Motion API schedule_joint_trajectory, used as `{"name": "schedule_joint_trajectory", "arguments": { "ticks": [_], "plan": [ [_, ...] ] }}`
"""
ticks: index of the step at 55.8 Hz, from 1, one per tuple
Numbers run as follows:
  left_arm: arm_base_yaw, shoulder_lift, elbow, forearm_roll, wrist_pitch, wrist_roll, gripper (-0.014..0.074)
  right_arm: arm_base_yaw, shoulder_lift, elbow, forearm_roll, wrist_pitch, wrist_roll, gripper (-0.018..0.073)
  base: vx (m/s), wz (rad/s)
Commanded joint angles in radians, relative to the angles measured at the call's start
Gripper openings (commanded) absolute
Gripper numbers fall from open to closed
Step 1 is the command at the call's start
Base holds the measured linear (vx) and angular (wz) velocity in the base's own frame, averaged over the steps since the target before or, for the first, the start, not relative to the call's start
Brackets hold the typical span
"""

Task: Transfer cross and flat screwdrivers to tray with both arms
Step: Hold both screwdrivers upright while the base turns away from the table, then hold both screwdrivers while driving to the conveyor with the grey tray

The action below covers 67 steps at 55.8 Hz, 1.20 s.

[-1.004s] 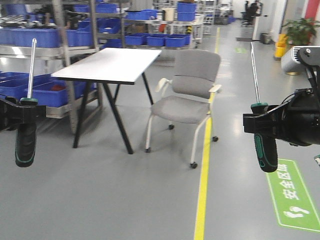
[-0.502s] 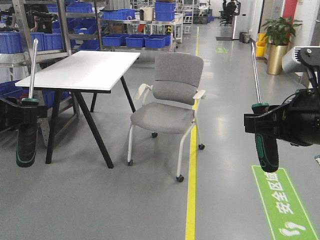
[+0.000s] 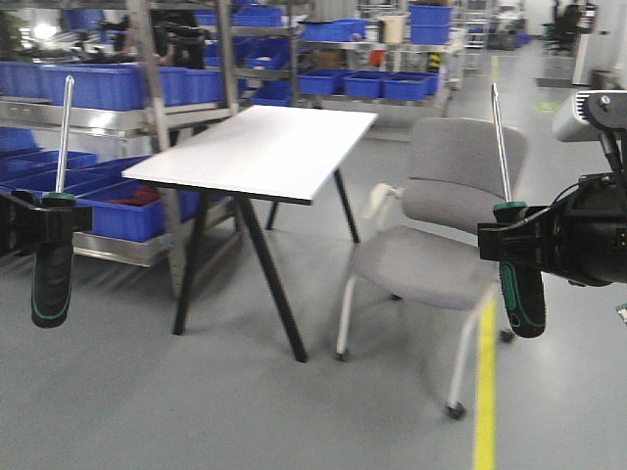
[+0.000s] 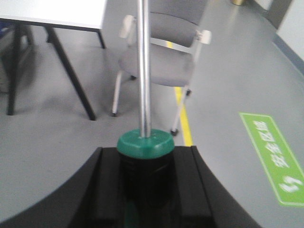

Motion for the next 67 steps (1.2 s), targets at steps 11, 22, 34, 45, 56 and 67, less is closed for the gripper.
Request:
{"name": "schedule_joint_trajectory", "arguments": {
  "ticks": [11, 22, 34, 45, 56, 67],
  "plan": [
    [-0.005, -0.026, -0.038, -0.037, -0.072, -0.001, 0.0003, -0.001, -0.032, -0.031, 0.007, -0.088, -0.003, -0.0008, 0.50, 0.54],
    [-0.005, -0.026, -0.038, -0.037, -0.073, -0.001, 0.0003, -0.001, -0.032, -0.031, 0.005, -0.089, -0.003, -0.0008, 0.51, 0.58],
    [-0.005, -0.026, -0.038, -0.038, -0.073, -0.001, 0.0003, -0.001, -0.032, -0.031, 0.003, -0.089, -0.003, -0.0008, 0.52, 0.61],
    [-0.005, -0.026, -0.038, -0.038, -0.072, -0.001, 0.0003, -0.002, -0.032, -0.031, 0.000, -0.089, -0.003, -0.0008, 0.52, 0.64],
    [-0.005, -0.026, -0.038, -0.038, -0.073, -0.001, 0.0003, -0.002, -0.032, -0.031, 0.000, -0.089, -0.003, -0.0008, 0.52, 0.65],
    [-0.005, -0.026, -0.038, -0.038, -0.073, -0.001, 0.0003, -0.002, -0.032, -0.031, 0.000, -0.088, -0.003, -0.0008, 0.52, 0.66]
  ]
}}
